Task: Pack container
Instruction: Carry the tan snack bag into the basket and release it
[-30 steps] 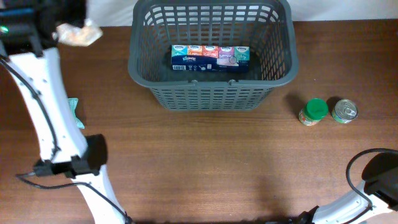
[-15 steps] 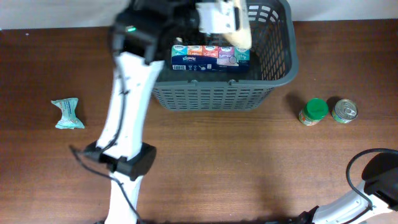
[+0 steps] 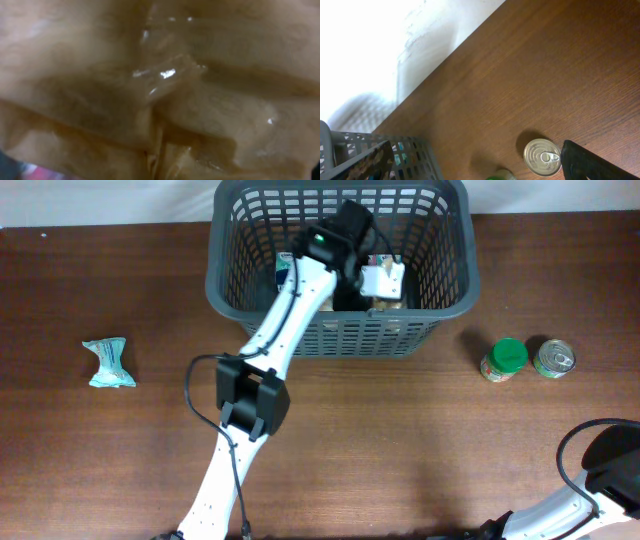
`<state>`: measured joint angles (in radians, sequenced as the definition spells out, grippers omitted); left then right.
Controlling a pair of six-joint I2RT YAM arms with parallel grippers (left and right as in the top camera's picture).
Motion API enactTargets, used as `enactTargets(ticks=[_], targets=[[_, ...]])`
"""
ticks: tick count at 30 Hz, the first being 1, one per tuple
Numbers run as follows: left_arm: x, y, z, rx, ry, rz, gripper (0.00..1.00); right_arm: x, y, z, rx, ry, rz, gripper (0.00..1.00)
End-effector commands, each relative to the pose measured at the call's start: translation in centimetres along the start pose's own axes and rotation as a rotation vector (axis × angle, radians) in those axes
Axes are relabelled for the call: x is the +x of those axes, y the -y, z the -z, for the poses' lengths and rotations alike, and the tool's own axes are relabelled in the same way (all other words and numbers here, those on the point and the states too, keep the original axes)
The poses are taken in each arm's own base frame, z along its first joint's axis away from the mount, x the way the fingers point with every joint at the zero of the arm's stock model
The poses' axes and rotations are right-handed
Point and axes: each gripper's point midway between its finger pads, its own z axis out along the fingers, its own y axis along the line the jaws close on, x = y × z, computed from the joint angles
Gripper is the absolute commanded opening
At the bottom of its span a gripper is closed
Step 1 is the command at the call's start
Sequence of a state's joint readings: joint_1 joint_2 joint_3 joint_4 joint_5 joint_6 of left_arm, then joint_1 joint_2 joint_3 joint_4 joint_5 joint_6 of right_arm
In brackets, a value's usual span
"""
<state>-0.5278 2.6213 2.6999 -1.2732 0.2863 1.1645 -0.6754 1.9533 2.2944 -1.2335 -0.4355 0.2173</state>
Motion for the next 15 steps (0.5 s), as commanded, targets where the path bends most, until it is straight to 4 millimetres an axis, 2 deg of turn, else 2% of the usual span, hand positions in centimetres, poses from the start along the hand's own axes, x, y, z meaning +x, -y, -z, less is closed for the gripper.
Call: enactTargets(ticks=[1, 4, 7, 9, 10, 11, 12, 15], targets=[[-3.7, 0.4, 1.7, -0.013, 0.091, -0.048, 0.15, -0.3, -0.3, 0.4, -0.004, 0.013, 0.006, 0.99], [-4.2, -0.2, 1.7, -0.032, 0.112, 0.012, 0.29, -0.3, -0.3, 0.4, -0.004, 0.013, 0.006, 0.99], [-4.6, -0.7, 1.8, -0.047, 0.133, 0.085, 0.56, -0.3, -0.3, 0.4, -0.004, 0.013, 0.006, 0.99], [-4.3, -1.6, 2.2, -0.087, 0.116, 0.145, 0.61, -0.2, -0.3, 0.4, -0.004, 0.012, 0.006, 0.99], [-3.6, -2.8, 3.0, -0.144, 0.087, 0.234, 0.66, -0.3, -0.3, 0.4, -0.004, 0.013, 0.006, 0.99], [-2.9, -3.9, 4.2, -0.199, 0.065, 0.312, 0.7, -0.3, -0.3, 0.4, -0.004, 0.013, 0.006, 0.99], [-2.2, -5.1, 6.5, -0.267, 0.053, 0.382, 0.73, -0.3, -0.3, 0.4, -0.004, 0.013, 0.006, 0.99], [-1.0, -7.3, 13.4, -0.415, 0.065, 0.47, 0.73, -0.3, -0.3, 0.4, -0.004, 0.013, 0.006, 0.99]])
